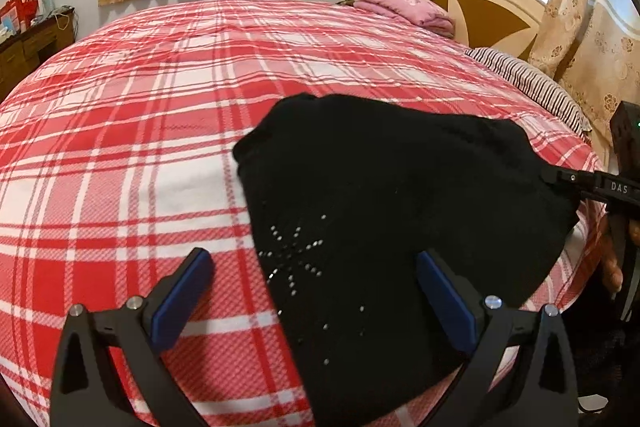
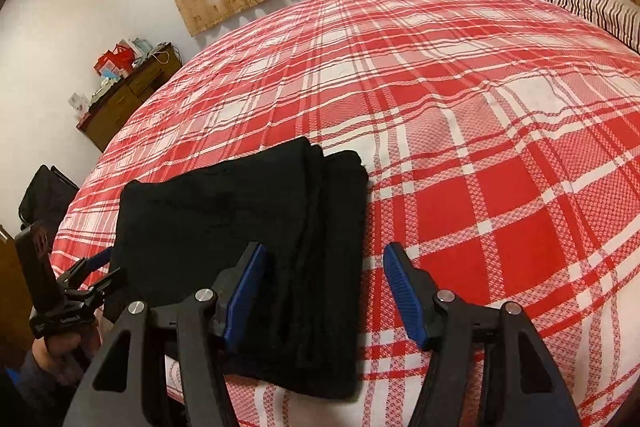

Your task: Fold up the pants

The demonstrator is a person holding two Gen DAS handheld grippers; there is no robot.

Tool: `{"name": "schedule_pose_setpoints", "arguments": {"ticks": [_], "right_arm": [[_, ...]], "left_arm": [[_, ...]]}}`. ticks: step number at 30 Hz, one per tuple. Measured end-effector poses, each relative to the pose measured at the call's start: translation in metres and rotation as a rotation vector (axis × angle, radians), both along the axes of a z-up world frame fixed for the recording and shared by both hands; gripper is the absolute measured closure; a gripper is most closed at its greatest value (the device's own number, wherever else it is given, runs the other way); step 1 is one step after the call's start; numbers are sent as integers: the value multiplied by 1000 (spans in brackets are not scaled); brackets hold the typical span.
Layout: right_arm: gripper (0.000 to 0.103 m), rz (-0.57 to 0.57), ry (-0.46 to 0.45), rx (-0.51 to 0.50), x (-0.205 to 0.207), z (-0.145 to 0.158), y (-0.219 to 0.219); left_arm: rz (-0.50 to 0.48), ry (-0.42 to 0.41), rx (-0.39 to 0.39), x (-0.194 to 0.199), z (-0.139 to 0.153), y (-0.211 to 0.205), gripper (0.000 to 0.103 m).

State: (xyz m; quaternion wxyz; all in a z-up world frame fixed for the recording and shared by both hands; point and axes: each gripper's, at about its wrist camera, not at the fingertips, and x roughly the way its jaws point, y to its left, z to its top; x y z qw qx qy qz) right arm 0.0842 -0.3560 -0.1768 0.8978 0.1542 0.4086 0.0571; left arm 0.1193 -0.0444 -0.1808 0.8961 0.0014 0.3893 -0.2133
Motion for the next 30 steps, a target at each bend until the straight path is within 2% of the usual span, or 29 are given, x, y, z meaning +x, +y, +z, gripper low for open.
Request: {"name": "schedule_pose_setpoints", "arguments": {"ticks": [4,9,14,19,21,25,27,29,30], "right_arm": [[40,7,-16,-7,0,-4,4],[40,20,-32,34,-2,-6,8],[46,8,-17,46,1,-9,5],[46,8,-7,-1,4,-10,12],[46,8,-7,-8,4,-11,13],[46,10,-16,-11,2,-11,13],[46,14,-21,-13,1,-10,13],[50,20,-25,8,1,-9,11],[58,28,-28,38,1,-9,9]], "left_arm": [[1,1,2,2,0,-1,0],[-8,12,-3,3,0,0,0],[-22,6,-6,3,1,-2,0],[-28,-1,-18,2,1,-2,0],[-32,-3,-25,0,2,-2,3],[-53,0,-56,-2,4,-2,15],[-55,1,-67,-3,3,-2,17],[-58,1,-87,-2,4,0,25],[-61,4,-99,-2,4,0,27]]}}
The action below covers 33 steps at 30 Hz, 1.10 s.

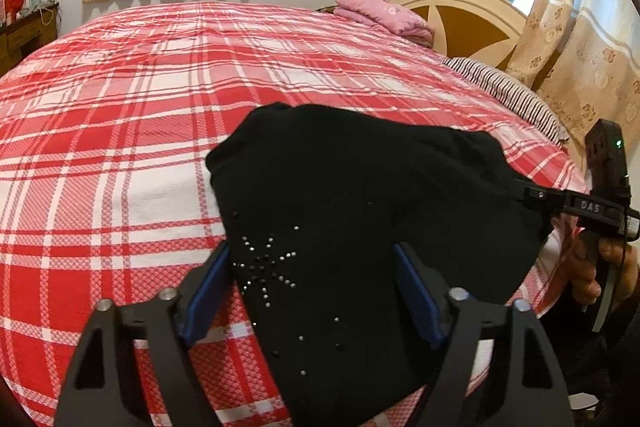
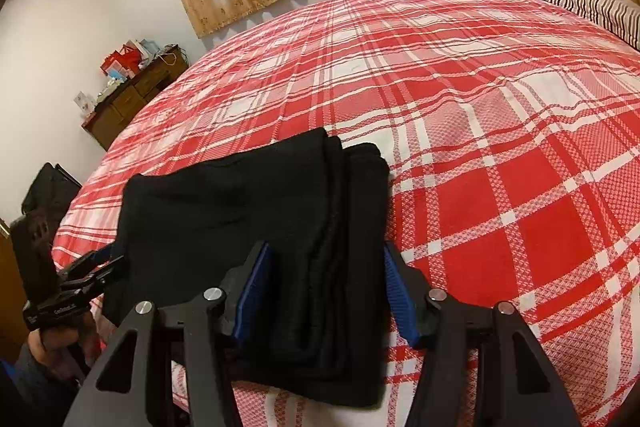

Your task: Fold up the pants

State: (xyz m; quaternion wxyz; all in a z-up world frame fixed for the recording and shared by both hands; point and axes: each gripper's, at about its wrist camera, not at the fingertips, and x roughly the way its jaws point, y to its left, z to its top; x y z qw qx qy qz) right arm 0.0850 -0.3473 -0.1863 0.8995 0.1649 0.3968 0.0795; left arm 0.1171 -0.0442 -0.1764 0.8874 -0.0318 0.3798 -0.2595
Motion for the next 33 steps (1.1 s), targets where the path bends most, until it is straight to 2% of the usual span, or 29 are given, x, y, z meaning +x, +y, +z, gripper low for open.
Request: {"name": "schedule_pose_setpoints", "arguments": {"ticks": [2,3,5,8,9,14,21,24,30,33], "right_arm": [[67,2,-2,61,-1,-1,-6],[72,4,-5,85,-1,-1,-8],[74,7,-20,90,-3,2,-8],[75,20,-62,56,-11,12,2],[76,28,-84,39,-15,17,7],[76,54,-141,23,-20,38,20],[77,144,-175,-2,1,69,50],[77,205,-193,-5,23,84,73],[77,324,-208,26,83,91,130],[77,382,-209,47,118,85,167]], "left_arm": [[-3,3,-23,0,1,3,41],[-5,7,-40,1,2,5,45],[-7,11,-61,1,3,7,63],[-18,8,-78,-1,7,9,82],[-18,4,-80,-1,8,10,85],[-12,7,-125,-2,13,22,90],[35,-21,-195,-1,29,47,92],[73,-42,-213,0,39,66,92],[206,-98,-218,7,58,125,92],[293,-144,-149,8,67,152,92]]}}
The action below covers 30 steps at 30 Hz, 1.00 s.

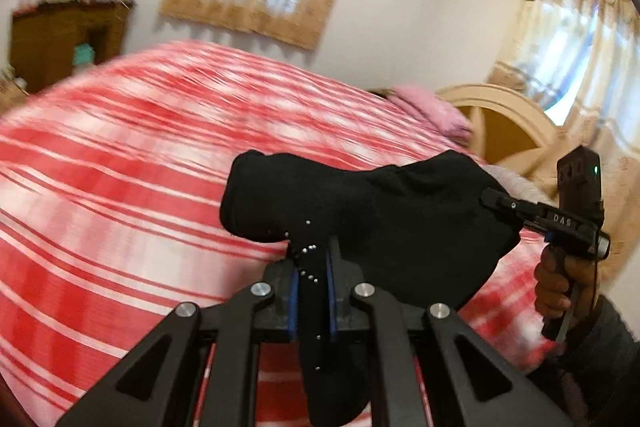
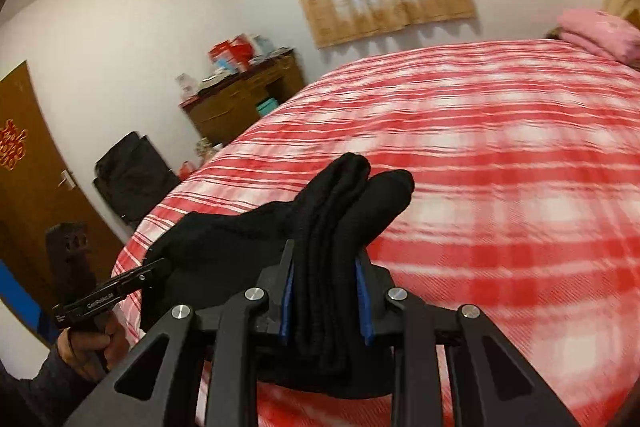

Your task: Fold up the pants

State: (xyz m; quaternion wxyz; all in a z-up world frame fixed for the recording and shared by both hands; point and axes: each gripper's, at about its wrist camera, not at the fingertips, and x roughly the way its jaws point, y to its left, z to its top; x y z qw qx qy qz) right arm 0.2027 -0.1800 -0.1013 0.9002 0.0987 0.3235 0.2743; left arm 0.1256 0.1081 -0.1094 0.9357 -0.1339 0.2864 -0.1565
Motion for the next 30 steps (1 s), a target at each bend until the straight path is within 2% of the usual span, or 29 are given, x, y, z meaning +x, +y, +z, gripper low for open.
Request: {"name": "schedule_pose_setpoints", "arguments": {"ticks": [3,6,10,12,14,16,23,30], "right_arm": [[77,44,6,26,27,-10,37],[77,74,13,24,49,-29,70],[77,63,49,-14,66,-58,90],[77,37,101,-2,76,-73,85],[76,22,152,20,85,-84,76],[73,11,192,46,91,-93,67],[70,-8,208,55,93,-98,60],[61,-35,209,74,88,-98,49]], "left_arm": [[70,-4,36,0,1,20,92],[143,-3,122,2,-8,32,92],[189,69,167,19,-39,43,92],[202,109,178,27,-55,45,81],[223,118,177,28,-65,48,60],[239,120,177,29,-67,49,48],[229,124,188,30,-67,49,44],[233,133,196,22,-64,49,38]]}}
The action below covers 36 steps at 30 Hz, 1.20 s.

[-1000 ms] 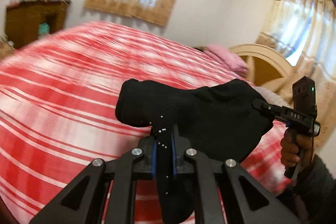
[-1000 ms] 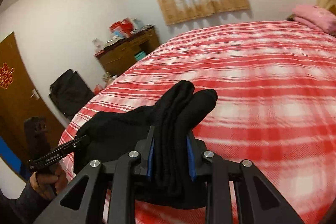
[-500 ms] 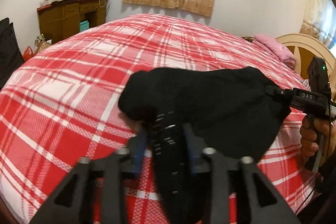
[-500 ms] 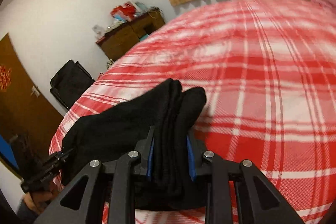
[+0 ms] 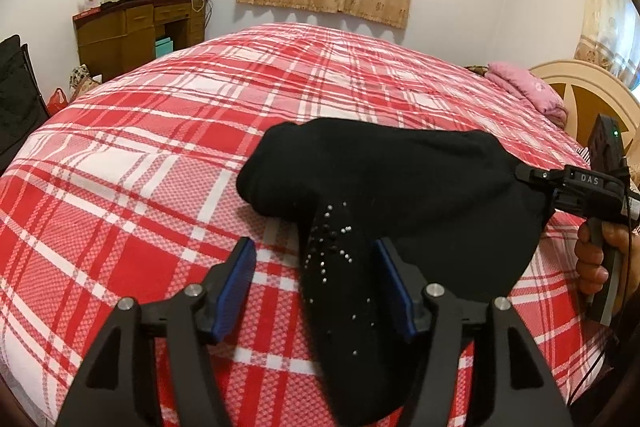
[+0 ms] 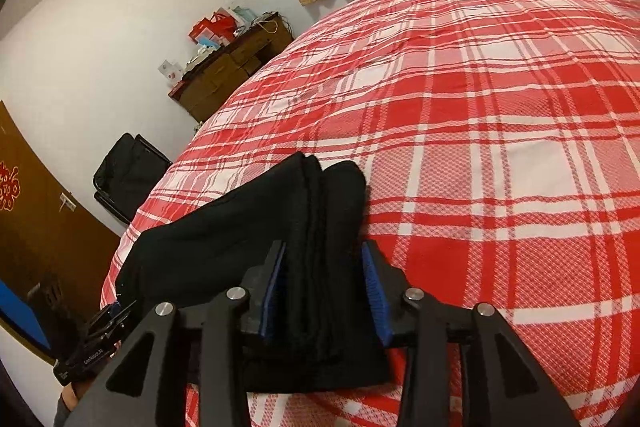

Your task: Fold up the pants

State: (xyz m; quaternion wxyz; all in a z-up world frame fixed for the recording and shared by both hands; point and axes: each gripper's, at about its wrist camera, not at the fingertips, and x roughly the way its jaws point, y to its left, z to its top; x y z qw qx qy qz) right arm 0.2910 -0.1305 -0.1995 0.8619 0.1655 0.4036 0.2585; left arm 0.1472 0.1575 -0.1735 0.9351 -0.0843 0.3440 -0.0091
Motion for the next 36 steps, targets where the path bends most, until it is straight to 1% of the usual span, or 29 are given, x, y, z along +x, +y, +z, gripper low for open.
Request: {"name": "schedule_pose_setpoints", "arguments": {"ticks": [3,6,8,10,14,16,20,21,22,23,24,27,29,33,36], "right_arm": [[57,-19,-7,-6,-2,2,-6],[57,-41,-20,-7,-8,7,-14],[57,-53,-35,-19,-14,12,-19],[57,-70,-53,-43,-20,18,-22],[57,-105,-57,-66,-34,27,-34],[57,-111,-66,-75,-44,33,-39],[55,-130,-111,-139,-71,52,-43],[49,-137,-123,-161,-78,57,-42],[39,-146,-140,-186,-87,63,-41],[35,-154,-166,-211,-99,71,-41],[32,-156,-195,-231,-111,79,-41],[31,-164,-271,-300,-147,100,-42],[31,-168,-300,-306,-168,111,-45],[25,-185,-368,-320,-203,129,-52],[25,-182,-415,-349,-217,142,-51]], "left_arm": [[16,8,18,-5,2,0,29],[47,21,36,-12,4,4,22],[68,29,32,-17,4,7,15],[87,33,33,-23,4,11,14],[109,39,30,-30,9,13,14],[107,23,35,-36,16,10,14],[101,-10,43,-42,29,5,10],[98,-26,47,-46,35,2,9],[96,-39,49,-48,39,1,5],[94,-55,52,-50,44,-1,2],[94,-70,59,-53,49,-4,1],[74,-104,68,-60,62,-12,0],[62,-121,66,-63,70,-17,0],[27,-157,71,-73,85,-31,0],[11,-187,86,-83,96,-39,0]]}}
